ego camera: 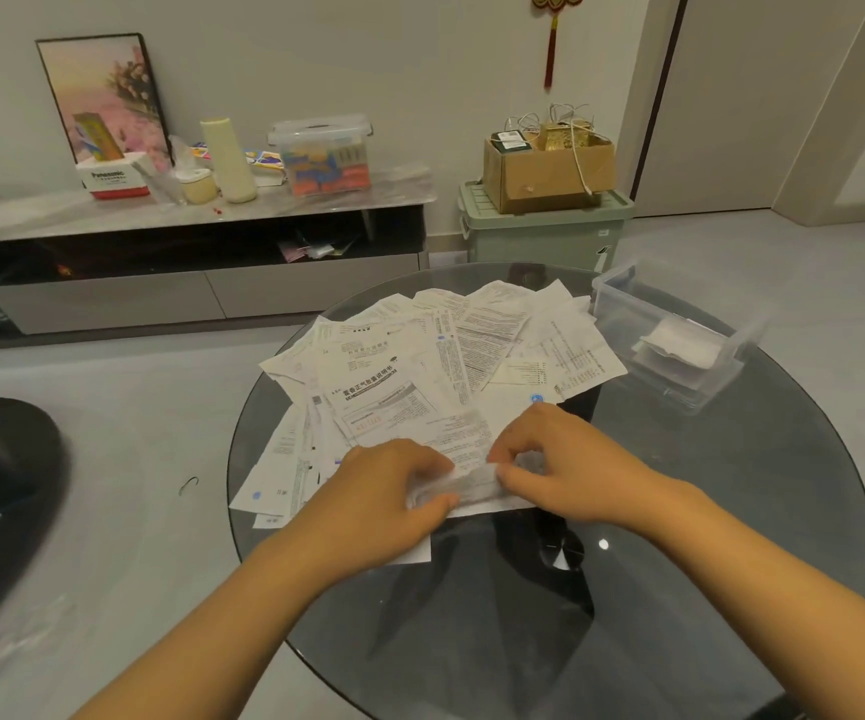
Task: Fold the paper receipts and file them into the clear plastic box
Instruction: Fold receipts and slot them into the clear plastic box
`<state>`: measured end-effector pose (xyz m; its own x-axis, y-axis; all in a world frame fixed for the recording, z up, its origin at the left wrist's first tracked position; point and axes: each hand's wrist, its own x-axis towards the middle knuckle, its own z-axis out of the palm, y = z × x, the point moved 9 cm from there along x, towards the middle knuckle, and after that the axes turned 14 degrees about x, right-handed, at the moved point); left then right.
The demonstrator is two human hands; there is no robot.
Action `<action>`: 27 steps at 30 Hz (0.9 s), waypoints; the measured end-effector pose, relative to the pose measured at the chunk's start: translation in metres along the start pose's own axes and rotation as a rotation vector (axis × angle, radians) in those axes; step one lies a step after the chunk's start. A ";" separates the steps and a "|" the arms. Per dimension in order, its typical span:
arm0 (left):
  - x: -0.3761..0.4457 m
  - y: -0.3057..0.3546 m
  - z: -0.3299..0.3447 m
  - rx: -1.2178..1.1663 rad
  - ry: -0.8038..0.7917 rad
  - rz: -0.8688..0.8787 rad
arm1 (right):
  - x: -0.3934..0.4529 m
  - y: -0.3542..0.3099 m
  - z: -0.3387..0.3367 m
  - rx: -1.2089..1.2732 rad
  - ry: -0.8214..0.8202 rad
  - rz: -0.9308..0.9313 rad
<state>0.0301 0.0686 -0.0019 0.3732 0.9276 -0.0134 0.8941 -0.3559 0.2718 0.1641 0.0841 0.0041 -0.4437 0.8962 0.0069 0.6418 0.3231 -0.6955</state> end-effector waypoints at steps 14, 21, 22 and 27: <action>0.017 -0.007 0.006 -0.099 0.135 -0.100 | 0.007 0.017 0.003 0.074 0.156 0.096; 0.021 -0.006 0.005 0.006 0.201 -0.087 | 0.007 0.018 0.007 -0.042 0.185 0.083; 0.021 -0.005 0.003 0.045 0.220 -0.074 | 0.007 0.017 0.006 -0.064 0.194 0.067; 0.021 0.006 0.005 0.205 0.223 0.050 | 0.008 0.009 0.008 -0.228 0.110 -0.031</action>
<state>0.0448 0.0856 -0.0056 0.3752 0.9022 0.2126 0.9157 -0.3964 0.0662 0.1612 0.0917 -0.0082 -0.4023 0.9085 0.1129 0.7591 0.4000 -0.5136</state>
